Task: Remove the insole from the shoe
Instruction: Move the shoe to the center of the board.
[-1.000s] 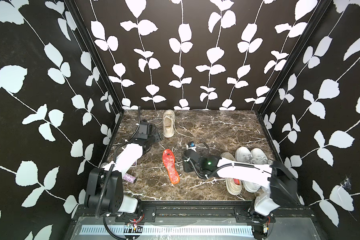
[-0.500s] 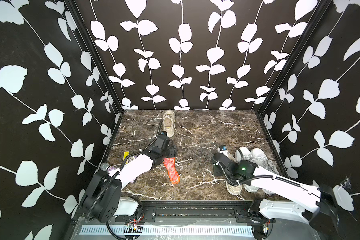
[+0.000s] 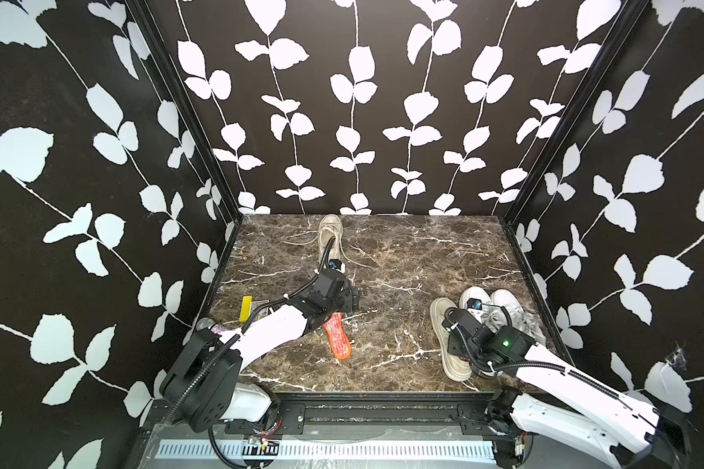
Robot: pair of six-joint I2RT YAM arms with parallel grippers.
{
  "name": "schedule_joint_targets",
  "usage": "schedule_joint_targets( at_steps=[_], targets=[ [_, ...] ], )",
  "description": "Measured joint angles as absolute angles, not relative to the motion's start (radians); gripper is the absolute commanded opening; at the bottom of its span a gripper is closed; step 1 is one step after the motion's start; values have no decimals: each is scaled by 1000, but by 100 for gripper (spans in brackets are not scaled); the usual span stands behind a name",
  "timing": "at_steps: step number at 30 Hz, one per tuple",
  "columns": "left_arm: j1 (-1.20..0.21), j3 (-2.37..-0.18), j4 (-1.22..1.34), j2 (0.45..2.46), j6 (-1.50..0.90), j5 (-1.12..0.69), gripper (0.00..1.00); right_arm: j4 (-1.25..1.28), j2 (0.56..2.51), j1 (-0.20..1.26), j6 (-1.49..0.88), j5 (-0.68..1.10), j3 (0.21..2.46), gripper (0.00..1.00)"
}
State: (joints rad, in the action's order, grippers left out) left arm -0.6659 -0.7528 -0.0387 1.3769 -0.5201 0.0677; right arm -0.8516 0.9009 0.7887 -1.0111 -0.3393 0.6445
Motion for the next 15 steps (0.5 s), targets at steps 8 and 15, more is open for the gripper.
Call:
schedule_joint_targets(
  at_steps=[8, 15],
  targets=[
    [-673, -753, -30, 1380, -520, 69, 77, -750, 964, 761, -1008, -276, 609, 30],
    [-673, -753, -21, 1401, -521, 68, 77, -712, 994, 751, -996, -257, 599, 14]
  ],
)
